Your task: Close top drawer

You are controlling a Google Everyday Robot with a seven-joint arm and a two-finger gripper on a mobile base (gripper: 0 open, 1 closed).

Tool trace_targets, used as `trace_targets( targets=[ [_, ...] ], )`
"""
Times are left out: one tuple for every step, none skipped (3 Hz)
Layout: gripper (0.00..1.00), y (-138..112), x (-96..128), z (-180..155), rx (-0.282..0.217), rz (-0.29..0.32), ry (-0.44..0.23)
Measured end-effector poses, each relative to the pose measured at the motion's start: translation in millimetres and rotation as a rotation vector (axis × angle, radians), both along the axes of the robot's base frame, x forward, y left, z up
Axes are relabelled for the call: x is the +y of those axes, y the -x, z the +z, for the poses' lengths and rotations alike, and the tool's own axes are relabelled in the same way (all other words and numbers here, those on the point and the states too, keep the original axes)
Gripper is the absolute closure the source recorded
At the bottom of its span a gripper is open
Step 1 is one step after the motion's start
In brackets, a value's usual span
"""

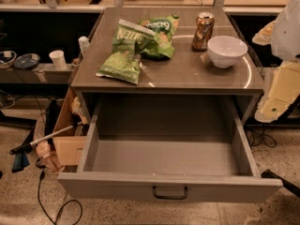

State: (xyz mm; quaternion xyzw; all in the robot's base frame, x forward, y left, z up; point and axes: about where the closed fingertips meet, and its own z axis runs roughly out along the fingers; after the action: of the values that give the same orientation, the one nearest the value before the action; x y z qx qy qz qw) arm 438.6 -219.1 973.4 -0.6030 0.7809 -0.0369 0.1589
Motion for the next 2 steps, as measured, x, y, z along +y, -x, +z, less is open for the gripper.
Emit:
trace_targets(
  targets=[
    [0.00, -1.1, -7.6, -8.8, -0.006, -0.005, 0.012],
    [0.00, 20.6, -32.7, -28.6, 0.003, -0.043, 0.013]
  ],
)
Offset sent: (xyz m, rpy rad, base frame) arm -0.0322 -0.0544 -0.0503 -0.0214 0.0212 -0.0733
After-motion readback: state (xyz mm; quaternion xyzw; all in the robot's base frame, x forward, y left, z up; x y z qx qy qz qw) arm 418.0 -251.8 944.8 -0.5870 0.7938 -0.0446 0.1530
